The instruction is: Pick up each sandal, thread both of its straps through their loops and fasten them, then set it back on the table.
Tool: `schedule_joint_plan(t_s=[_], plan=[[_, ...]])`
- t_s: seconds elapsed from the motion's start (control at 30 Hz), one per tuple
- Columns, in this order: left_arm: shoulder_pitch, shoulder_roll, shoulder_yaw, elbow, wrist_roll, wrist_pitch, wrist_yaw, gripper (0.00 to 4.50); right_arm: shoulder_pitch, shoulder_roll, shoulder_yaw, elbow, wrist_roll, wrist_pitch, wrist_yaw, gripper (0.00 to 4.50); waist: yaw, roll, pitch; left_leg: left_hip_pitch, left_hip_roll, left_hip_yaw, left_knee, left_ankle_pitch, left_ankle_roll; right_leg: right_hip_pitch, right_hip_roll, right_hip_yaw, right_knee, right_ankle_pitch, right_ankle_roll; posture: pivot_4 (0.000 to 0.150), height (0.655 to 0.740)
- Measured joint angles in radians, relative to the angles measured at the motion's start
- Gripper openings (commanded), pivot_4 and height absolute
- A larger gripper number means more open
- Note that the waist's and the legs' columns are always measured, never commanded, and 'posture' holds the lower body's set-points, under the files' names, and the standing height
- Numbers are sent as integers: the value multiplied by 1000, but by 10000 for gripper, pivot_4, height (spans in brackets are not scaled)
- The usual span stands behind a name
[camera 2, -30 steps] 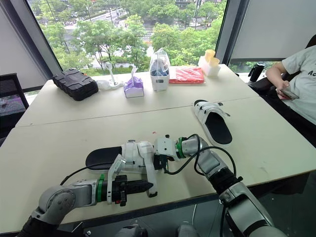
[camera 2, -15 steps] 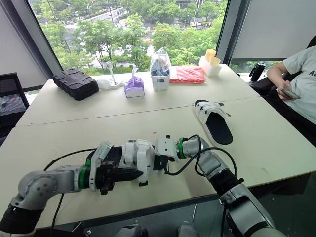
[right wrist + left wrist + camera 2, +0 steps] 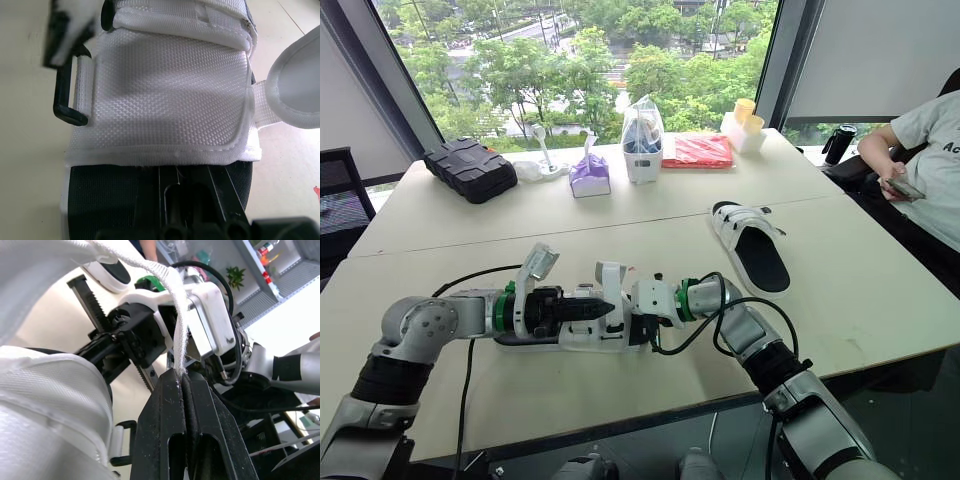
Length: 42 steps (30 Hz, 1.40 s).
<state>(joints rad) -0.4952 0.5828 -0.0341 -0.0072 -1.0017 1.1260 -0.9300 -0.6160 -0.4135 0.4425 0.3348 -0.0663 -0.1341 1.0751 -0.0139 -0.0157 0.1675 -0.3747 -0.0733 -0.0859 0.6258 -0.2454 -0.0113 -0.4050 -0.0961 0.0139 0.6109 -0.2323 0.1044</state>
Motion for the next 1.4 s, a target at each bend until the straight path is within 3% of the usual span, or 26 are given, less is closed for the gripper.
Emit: schedule_joint_plan(t_s=[0.33,0.63,1.4], plan=[[-23,3,-34,56,73,2,-83,574,5,-1,-3,-5,0,1,-2,0,0,0,0,0,0,0,0,0,0,0,-1,0,0,0,0,1500,7400],[-7,-1,-71,30,187,-112,-128,574,6,-1,-3,-6,0,1,-3,0,0,0,0,0,0,0,0,0,-1,0,-1,1,0,0,0,1500,7400],[-10,-6,-53,33,188,-29,-167,574,12,-1,-3,-21,0,18,-7,0,0,0,0,0,0,-1,-1,-1,-1,-1,-1,1,0,-3,4,1500,7400]])
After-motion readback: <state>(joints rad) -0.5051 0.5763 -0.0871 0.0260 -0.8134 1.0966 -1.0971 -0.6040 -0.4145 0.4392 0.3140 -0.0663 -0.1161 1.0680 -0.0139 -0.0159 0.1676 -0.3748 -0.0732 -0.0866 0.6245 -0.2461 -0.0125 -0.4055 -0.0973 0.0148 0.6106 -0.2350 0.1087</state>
